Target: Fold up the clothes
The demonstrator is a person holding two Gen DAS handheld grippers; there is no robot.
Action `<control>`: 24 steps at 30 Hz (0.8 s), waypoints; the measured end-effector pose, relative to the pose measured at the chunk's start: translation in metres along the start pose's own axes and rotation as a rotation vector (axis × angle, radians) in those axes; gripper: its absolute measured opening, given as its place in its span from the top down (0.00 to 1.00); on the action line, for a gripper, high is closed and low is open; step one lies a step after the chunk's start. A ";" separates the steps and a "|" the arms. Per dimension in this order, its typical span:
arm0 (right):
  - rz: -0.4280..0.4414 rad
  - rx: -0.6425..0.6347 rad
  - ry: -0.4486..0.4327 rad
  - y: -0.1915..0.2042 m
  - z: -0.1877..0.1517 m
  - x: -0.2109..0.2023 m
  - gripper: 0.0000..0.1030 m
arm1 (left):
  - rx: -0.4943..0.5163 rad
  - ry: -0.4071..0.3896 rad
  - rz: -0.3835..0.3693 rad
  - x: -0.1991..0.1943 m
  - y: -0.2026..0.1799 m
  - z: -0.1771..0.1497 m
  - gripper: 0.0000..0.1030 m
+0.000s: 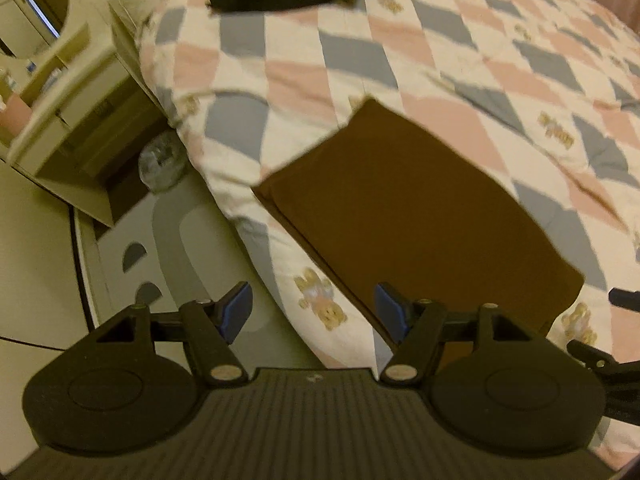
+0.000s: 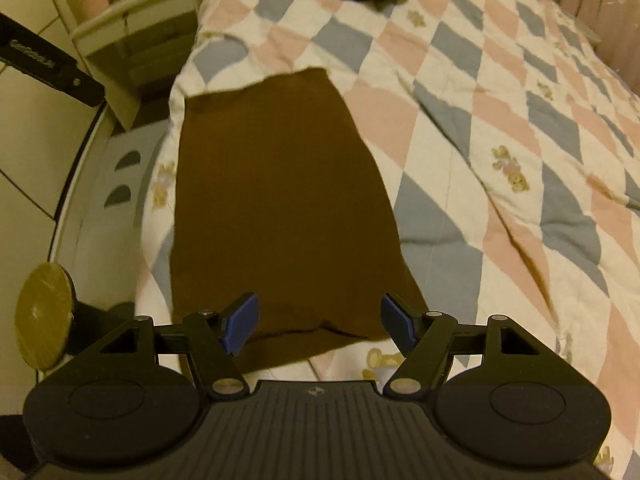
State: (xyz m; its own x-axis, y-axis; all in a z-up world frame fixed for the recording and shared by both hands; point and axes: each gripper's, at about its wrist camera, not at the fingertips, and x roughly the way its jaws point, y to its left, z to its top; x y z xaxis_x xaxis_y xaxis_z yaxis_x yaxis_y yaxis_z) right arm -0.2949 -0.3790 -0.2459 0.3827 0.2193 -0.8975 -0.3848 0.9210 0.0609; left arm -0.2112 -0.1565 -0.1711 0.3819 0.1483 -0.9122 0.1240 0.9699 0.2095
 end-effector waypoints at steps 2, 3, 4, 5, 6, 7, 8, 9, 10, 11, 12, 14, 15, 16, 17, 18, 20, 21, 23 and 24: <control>-0.003 -0.030 0.014 0.001 -0.009 0.012 0.31 | 0.004 0.028 -0.006 0.022 -0.004 -0.005 0.37; -0.002 -0.050 0.027 0.003 -0.013 0.019 0.31 | 0.006 0.047 -0.005 0.034 -0.006 -0.008 0.37; -0.002 -0.071 0.040 0.004 -0.017 0.025 0.31 | 0.004 0.065 -0.007 0.045 -0.008 -0.011 0.37; 0.007 -0.105 0.046 0.008 -0.023 0.030 0.31 | -0.001 0.078 -0.017 0.054 -0.010 -0.015 0.37; 0.016 -0.142 0.052 0.011 -0.029 0.035 0.31 | -0.009 0.085 -0.031 0.063 -0.011 -0.018 0.37; 0.020 -0.189 0.051 0.016 -0.035 0.038 0.31 | -0.017 0.089 -0.046 0.071 -0.013 -0.022 0.37; 0.022 -0.238 0.050 0.021 -0.041 0.041 0.31 | -0.021 0.082 -0.059 0.076 -0.013 -0.028 0.37; 0.022 -0.296 0.039 0.028 -0.049 0.043 0.31 | -0.016 0.062 -0.070 0.080 -0.014 -0.034 0.38; 0.022 -0.357 0.026 0.034 -0.057 0.044 0.31 | 0.001 0.031 -0.075 0.081 -0.016 -0.043 0.38; 0.022 -0.417 0.013 0.040 -0.065 0.046 0.31 | 0.034 -0.007 -0.074 0.082 -0.019 -0.054 0.38; 0.022 -0.495 -0.009 0.049 -0.075 0.047 0.32 | 0.075 -0.042 -0.068 0.082 -0.023 -0.065 0.38; 0.019 -0.642 -0.068 0.063 -0.096 0.048 0.33 | 0.175 -0.122 -0.040 0.079 -0.031 -0.090 0.38; 0.007 -0.735 -0.107 0.072 -0.109 0.049 0.33 | 0.238 -0.165 -0.020 0.076 -0.037 -0.103 0.38; -0.018 -0.820 -0.144 0.079 -0.120 0.051 0.33 | 0.302 -0.206 -0.001 0.074 -0.043 -0.116 0.38; -0.044 -0.904 -0.182 0.086 -0.131 0.054 0.33 | 0.361 -0.244 0.014 0.071 -0.049 -0.129 0.38; -0.086 -0.988 -0.230 0.093 -0.142 0.058 0.33 | 0.423 -0.284 0.025 0.069 -0.056 -0.142 0.38; -0.126 -1.103 -0.303 0.101 -0.157 0.066 0.33 | 0.541 -0.356 0.031 0.065 -0.069 -0.163 0.37; -0.138 -1.137 -0.327 0.103 -0.161 0.070 0.37 | 0.598 -0.394 0.032 0.065 -0.075 -0.174 0.37; -0.146 -1.190 -0.360 0.106 -0.166 0.078 0.45 | 0.718 -0.457 0.043 0.068 -0.088 -0.193 0.36; -0.136 -1.187 -0.356 0.105 -0.163 0.080 0.58 | 0.784 -0.489 0.049 0.071 -0.094 -0.202 0.36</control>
State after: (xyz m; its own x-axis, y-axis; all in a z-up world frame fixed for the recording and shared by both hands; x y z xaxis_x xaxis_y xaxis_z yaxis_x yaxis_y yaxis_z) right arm -0.4418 -0.3178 -0.3825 0.6140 0.3905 -0.6860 -0.7734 0.1240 -0.6217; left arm -0.3810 -0.1979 -0.3269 0.7252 -0.0857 -0.6832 0.6138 0.5300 0.5851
